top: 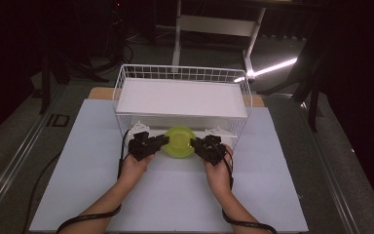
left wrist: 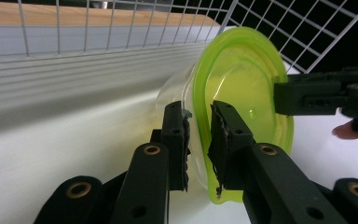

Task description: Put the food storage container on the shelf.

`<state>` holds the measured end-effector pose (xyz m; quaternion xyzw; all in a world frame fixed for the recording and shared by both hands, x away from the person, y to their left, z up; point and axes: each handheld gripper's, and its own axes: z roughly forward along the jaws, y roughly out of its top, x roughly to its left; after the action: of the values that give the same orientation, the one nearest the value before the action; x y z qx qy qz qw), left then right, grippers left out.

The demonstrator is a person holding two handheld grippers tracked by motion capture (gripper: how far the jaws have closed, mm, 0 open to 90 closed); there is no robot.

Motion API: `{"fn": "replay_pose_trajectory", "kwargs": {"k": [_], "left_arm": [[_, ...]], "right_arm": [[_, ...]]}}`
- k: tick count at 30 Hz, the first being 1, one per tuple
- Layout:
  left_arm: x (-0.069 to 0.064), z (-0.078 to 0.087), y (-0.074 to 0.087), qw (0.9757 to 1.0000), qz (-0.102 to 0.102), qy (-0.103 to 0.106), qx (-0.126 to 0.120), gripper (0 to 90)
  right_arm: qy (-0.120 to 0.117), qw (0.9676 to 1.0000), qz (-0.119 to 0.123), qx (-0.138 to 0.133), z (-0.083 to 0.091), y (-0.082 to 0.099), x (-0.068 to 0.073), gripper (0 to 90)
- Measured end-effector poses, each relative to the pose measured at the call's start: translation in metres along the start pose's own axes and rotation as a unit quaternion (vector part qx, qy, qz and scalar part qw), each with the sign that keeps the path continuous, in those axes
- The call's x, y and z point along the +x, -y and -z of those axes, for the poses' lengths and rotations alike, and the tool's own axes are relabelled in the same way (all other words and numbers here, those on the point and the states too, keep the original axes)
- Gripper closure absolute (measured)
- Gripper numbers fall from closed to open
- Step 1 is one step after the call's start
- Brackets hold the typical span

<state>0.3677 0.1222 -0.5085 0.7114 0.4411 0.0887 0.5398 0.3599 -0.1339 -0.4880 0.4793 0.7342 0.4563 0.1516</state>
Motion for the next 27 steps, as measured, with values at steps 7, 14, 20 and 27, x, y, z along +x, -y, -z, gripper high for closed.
{"fn": "replay_pose_trajectory", "kwargs": {"k": [7, 14, 20, 27], "left_arm": [[0.001, -0.007, -0.003, 0.9995, -0.016, -0.027, -0.004, 70.1], [0.008, -0.014, -0.002, 0.9991, 0.0, -0.03, -0.03, 64.7], [0.006, -0.02, -0.006, 0.9979, 0.002, -0.057, -0.031, 59.8], [0.013, -0.019, -0.005, 0.9979, 0.018, -0.047, -0.04, 56.5]], "right_arm": [[0.016, 0.9999, 0.003, -0.005, -0.005, -0.003, -0.003, 67.7], [0.028, 0.9995, -0.006, -0.016, -0.011, -0.005, -0.007, 62.6], [0.041, 0.999, 0.001, -0.019, -0.018, -0.009, -0.01, 58.1], [0.042, 0.999, -0.008, -0.017, -0.021, -0.012, -0.012, 56.1]]}}
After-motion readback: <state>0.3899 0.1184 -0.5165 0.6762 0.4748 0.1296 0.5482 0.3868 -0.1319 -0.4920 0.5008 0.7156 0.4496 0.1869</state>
